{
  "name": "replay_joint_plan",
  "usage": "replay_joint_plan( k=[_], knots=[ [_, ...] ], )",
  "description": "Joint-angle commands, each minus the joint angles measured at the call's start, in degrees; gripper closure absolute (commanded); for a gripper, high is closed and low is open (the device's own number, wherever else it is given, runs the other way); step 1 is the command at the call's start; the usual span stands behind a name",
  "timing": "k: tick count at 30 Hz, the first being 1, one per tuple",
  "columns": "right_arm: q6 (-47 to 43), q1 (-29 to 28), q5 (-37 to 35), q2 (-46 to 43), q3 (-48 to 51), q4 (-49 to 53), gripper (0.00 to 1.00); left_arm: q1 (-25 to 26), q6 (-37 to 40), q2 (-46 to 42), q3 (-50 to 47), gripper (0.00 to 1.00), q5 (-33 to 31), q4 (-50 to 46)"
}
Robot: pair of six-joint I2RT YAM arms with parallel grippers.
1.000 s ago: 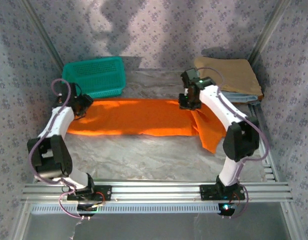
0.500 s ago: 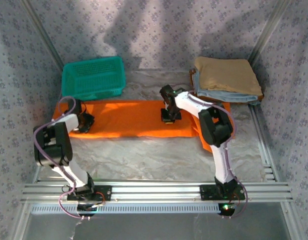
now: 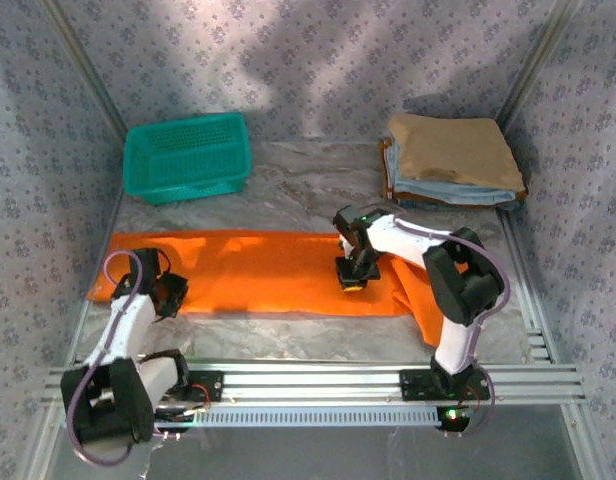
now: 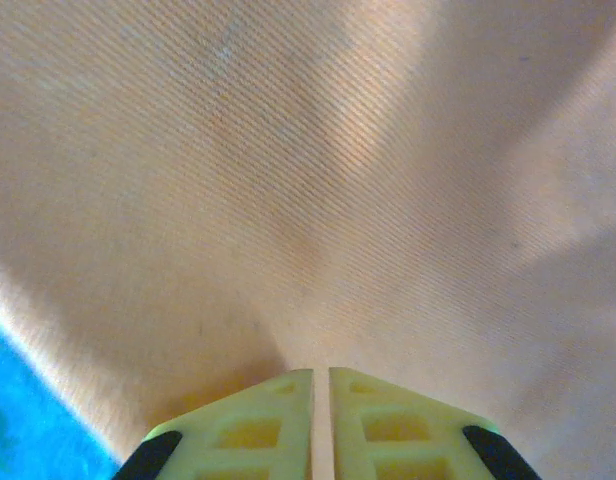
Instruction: Fold and stack the trousers
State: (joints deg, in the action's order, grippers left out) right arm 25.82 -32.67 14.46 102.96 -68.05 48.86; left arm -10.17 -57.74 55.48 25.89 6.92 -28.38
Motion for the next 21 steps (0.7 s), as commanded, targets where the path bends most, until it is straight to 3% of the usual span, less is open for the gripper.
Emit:
replay_joint_plan(
  k=[1,7,10,14,17,21],
  knots=[
    [0.8,5.1,0.5,-7.5,-4.7,5.8,0.72,-0.4,1.0,-1.9,3.2,0.84,1.5,-4.1],
    [8.3,20.2,4.7,-21.3,-0.8,8.8,0.47,-0.1,4.1,1.4,8.2,0.66,3.0,-3.3],
    [15.3,34.9,10.0,-28.1,9.1,6.3,0.36,0.0,4.3,2.8,7.8,0.56,4.3,-0.6],
    [20.5,51.3,19.4,-32.4,17.3,1.9,0.29,0.3,4.8,4.6,7.6,0.48,6.5,1.5],
    [22.3,56.7,22.5,-31.6,19.7,-0.1,0.26,0.3,5.5,5.0,7.5,0.44,6.4,2.1],
    [24.3,59.1,25.1,-26.4,20.1,-2.1,0.25,0.2,6.0,5.6,7.3,0.42,7.1,3.1]
  ],
)
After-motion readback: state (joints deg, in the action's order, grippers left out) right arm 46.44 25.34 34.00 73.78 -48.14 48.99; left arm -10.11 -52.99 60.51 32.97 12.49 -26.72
